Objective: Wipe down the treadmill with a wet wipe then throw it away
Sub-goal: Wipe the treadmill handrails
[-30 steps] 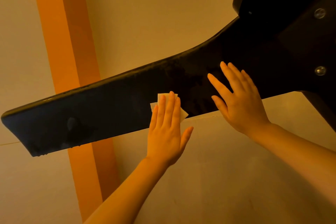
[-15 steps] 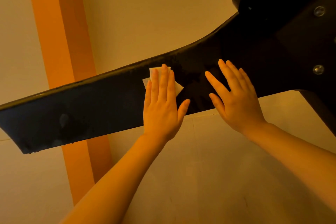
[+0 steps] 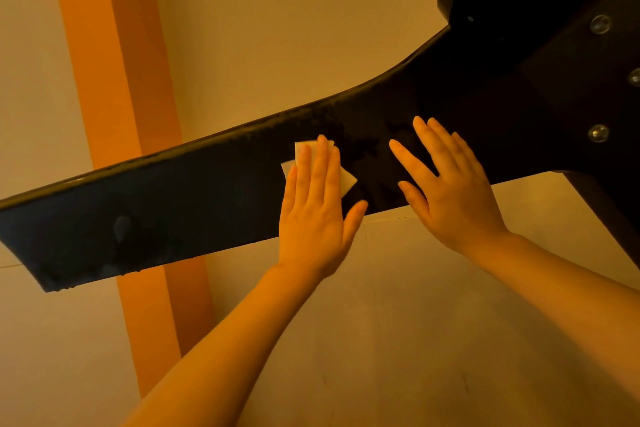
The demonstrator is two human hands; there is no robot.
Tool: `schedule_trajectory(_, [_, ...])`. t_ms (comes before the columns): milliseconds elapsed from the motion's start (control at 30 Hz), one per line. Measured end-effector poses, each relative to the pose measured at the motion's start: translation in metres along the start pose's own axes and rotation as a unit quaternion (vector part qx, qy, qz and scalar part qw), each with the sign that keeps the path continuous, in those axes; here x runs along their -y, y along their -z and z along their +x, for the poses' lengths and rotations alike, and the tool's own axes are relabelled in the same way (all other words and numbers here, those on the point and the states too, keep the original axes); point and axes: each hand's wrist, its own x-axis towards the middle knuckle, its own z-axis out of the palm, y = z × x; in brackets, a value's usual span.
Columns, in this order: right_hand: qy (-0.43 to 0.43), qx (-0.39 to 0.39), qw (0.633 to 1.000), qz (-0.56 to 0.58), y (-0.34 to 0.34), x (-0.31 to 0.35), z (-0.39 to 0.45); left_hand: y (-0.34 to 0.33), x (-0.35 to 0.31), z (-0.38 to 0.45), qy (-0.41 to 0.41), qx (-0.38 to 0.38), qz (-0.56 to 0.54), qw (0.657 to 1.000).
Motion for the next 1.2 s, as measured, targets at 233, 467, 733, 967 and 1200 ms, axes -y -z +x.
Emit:
schedule_trajectory(233, [-0.002, 0.005, 1.0, -0.008, 0.002, -0.003, -0.004, 0.007, 0.0, 0.022, 0.019, -0.008, -0.006, 1.0])
schedule_trajectory(467, [-0.008, 0.0, 1.0, 0.001, 0.001, -0.001, -0.005, -0.012, -0.015, -0.028, -0.051, 0.035, 0.019, 0.998])
schedule_trajectory(733, [0.006, 0.024, 1.0, -0.003, 0.009, -0.006, -0.004, 0.001, -0.008, 0.013, -0.02, 0.007, 0.005, 1.0])
schedule_trajectory(967, [-0.038, 0.029, 0.999, -0.024, 0.024, -0.039, -0.011, 0.006, -0.008, 0.033, -0.011, 0.003, 0.024, 1.0])
schedule_trajectory(1200, [-0.04, 0.025, 0.999, -0.011, 0.019, -0.042, -0.014, -0.006, -0.024, 0.011, -0.04, 0.009, 0.027, 0.999])
